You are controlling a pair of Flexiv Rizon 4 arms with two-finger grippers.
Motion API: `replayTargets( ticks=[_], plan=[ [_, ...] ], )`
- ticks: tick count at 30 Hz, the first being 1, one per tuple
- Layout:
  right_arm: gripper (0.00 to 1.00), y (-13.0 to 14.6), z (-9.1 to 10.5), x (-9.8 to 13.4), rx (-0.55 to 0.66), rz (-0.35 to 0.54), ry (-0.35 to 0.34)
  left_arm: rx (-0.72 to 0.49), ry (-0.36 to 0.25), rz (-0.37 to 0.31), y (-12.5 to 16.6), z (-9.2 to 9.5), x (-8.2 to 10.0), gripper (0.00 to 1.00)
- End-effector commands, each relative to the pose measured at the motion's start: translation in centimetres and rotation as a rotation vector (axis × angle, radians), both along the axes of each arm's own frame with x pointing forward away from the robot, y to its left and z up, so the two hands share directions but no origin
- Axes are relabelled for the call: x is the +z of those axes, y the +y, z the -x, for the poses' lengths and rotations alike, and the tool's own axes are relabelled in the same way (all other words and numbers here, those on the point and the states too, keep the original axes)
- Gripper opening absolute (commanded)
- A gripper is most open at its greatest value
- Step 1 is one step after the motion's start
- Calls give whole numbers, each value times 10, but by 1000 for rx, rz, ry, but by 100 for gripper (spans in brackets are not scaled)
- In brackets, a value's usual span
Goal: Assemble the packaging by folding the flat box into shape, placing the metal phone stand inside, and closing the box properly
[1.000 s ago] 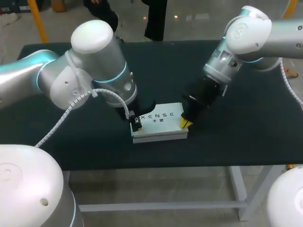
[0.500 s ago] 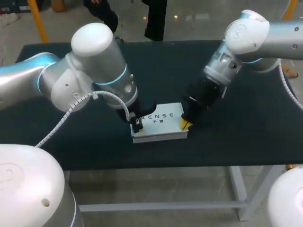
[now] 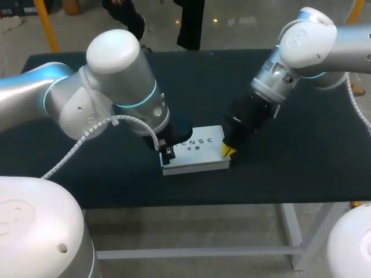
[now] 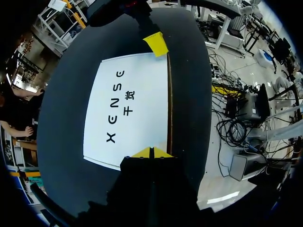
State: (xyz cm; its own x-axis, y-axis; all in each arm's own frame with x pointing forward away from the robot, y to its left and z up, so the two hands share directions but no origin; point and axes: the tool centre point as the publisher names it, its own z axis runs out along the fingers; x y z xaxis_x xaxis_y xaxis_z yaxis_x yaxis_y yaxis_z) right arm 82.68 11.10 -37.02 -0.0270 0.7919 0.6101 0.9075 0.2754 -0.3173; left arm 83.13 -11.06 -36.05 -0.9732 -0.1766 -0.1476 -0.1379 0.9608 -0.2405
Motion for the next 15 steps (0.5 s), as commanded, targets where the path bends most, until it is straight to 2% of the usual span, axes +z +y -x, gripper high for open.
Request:
replayTargets(
  ticks=[1,7,14,15],
  plan=[
    [0,-1,-6,-16,6,-21,30,-3,25,13,-2,-10,-15,0],
    [0,-2,-6,-15,5,-36,30,4,25,21,1,-6,-15,0],
    [0,-7,-5,16,3,-64,-64,27,-30,21,-1,9,16,1],
    [0,-9,-6,23,3,-73,-89,33,-38,15,-3,11,22,29]
  ],
)
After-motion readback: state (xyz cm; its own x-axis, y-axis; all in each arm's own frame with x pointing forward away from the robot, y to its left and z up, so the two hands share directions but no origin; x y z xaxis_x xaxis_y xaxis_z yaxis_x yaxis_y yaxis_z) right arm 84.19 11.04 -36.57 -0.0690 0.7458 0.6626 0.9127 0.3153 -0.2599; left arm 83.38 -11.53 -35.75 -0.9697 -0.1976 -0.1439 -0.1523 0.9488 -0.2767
